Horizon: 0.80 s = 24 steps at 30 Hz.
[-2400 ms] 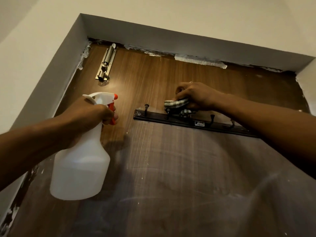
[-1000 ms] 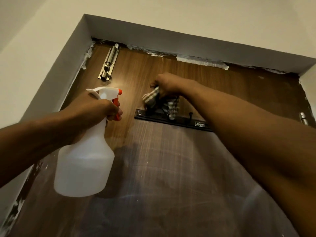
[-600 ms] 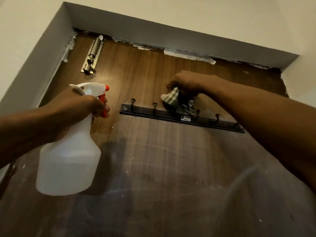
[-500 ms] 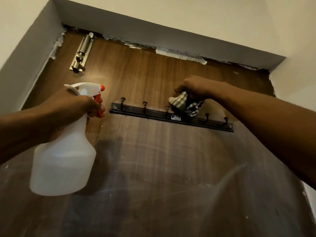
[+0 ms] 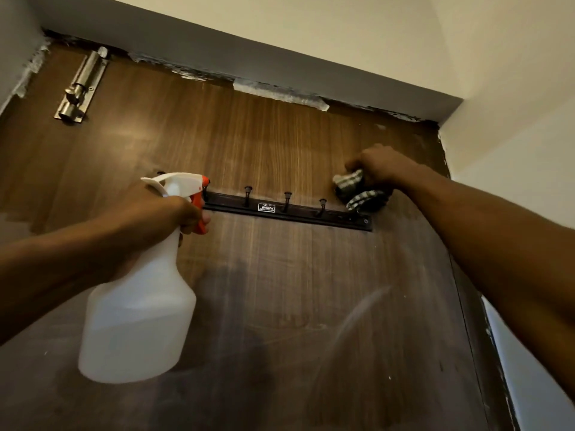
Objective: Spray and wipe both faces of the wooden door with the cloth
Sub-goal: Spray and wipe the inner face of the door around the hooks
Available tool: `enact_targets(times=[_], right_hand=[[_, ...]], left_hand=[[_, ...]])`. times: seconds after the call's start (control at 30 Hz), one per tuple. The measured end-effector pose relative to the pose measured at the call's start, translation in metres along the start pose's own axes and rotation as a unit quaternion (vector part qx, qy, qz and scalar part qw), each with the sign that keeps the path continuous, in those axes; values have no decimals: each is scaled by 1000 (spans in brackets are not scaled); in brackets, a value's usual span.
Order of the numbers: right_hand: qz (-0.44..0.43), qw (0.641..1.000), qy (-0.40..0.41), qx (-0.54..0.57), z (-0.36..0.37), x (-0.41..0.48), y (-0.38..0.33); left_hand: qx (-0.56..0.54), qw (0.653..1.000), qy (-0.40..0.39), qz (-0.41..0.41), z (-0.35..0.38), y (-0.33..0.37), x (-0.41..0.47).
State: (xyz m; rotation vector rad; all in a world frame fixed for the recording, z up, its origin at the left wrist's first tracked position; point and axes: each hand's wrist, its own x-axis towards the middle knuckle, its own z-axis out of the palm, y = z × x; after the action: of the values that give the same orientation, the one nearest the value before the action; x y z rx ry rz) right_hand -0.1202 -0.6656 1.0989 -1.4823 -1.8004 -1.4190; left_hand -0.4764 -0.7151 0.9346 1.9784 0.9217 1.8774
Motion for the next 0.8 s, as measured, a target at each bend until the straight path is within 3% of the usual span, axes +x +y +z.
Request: enact_targets(times=[0.1,0.17,0.33,0.5,0.57,0.63,0.7,0.8], right_hand=[[35,997,50,47,-3,8,-17],[12,992,76,103,-3,17,-41],[-72,988,39,127,-7,26,-85],[50,995,-40,83,6,-6,-13],[109,992,-36,55,15,-21,9],[176,982,17,61,16,-27,16],[252,950,127,137,3,-22,14],[258,898,245,260,-33,-8,-20]], left_hand=[[3,1000,8,-2,-3,2,5],[8,1000,-2,4,-3,3,6],[-3,1000,-2,-11,-5,2,-1],[-4,1000,-13,-16,1,-7,-2],[-13,1000,-19,-16,0,-6,-1],[-16,1000,-14,-13,-5,-3,0],[-26,1000,-15,-5,-14,5,-3],[-17,1000,1,-14,-39,7,-5]])
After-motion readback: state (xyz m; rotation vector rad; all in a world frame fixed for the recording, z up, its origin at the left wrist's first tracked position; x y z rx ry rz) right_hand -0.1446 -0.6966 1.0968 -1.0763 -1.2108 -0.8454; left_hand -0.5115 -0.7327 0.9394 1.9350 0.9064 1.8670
